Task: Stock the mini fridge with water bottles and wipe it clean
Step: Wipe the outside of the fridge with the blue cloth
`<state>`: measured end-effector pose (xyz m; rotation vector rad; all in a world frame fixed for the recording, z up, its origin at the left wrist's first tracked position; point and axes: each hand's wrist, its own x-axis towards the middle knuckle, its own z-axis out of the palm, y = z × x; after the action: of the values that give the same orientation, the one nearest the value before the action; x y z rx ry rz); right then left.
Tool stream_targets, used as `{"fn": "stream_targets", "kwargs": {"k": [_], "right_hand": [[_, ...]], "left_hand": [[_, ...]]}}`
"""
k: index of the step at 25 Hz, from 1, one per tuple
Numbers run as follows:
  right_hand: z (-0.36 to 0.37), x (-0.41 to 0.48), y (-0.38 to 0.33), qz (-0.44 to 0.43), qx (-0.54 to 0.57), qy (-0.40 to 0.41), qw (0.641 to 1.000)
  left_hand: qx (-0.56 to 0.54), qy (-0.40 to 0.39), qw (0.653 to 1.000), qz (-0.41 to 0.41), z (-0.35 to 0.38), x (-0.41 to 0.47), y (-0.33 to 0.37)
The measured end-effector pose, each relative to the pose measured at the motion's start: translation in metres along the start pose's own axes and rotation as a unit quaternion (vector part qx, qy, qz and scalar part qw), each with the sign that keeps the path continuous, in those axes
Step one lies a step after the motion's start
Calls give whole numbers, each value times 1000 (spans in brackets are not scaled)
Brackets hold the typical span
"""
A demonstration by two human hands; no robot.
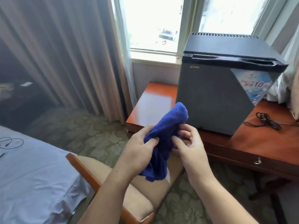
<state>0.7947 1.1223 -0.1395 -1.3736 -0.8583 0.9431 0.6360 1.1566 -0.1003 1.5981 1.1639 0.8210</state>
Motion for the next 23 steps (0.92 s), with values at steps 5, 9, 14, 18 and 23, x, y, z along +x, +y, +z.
{"fn": "stream_targets", "kwargs": {"k": [5, 9, 14, 18, 23], "right_hand": [[92, -24, 0, -27, -68, -30, 997], [142, -20, -18, -34, -100, -136, 985], [185, 0, -8, -20, -84, -102, 991], [202, 47, 15, 4, -60, -50, 997], [225, 104, 18, 50, -22, -13, 998]], "left_hand": [[12, -70, 997, -2, -136, -26, -28], [3, -82, 997, -6, -204, -29, -41], [41, -59, 997, -31, -239, 14, -68], [76, -74, 993, -46, -249, 83, -86], [108, -89, 987, -74, -257, 166, -104]]}}
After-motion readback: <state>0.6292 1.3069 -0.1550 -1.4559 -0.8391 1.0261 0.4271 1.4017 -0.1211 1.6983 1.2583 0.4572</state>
